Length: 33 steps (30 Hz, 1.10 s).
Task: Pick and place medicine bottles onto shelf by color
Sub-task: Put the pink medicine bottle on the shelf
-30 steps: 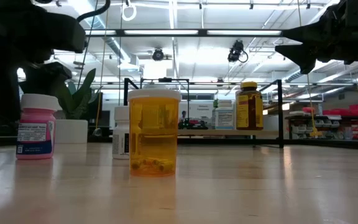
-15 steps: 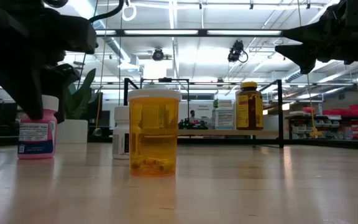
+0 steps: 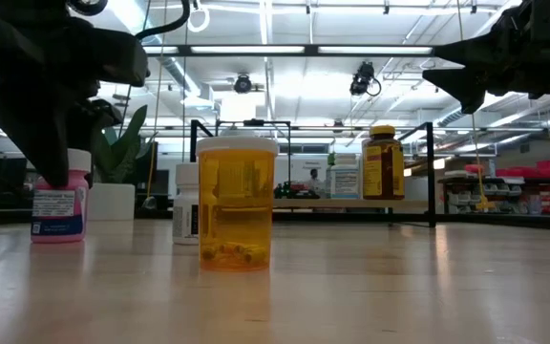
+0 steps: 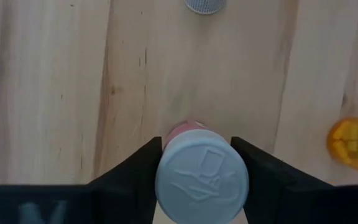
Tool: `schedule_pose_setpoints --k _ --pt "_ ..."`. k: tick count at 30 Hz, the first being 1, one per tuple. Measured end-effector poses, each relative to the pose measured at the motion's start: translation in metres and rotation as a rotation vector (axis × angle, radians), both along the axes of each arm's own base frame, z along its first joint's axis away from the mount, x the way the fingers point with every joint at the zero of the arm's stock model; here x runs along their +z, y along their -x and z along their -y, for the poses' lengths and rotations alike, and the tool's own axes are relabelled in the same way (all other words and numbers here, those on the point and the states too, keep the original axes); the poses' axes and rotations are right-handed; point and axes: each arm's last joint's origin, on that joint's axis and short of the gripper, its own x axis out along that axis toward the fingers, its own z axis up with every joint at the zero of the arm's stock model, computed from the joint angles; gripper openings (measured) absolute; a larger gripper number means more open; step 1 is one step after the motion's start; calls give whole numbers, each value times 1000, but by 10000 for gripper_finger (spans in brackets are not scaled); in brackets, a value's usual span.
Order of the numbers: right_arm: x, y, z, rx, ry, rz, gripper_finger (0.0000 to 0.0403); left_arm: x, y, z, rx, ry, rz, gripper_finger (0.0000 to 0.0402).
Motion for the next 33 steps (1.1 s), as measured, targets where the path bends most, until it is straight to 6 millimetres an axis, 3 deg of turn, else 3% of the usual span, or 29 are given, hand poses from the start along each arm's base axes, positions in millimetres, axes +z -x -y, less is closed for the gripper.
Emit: schedule_pose_setpoints --k 5,11,33 --pt "0 0 0 0 0 0 265 3 -2 -9 9 -22 -33 189" --pt "0 0 0 0 0 0 265 10 -13 -30 11 -48 -26 175" --pt "0 0 0 0 0 0 265 42 -43 -91 4 -127 85 183"
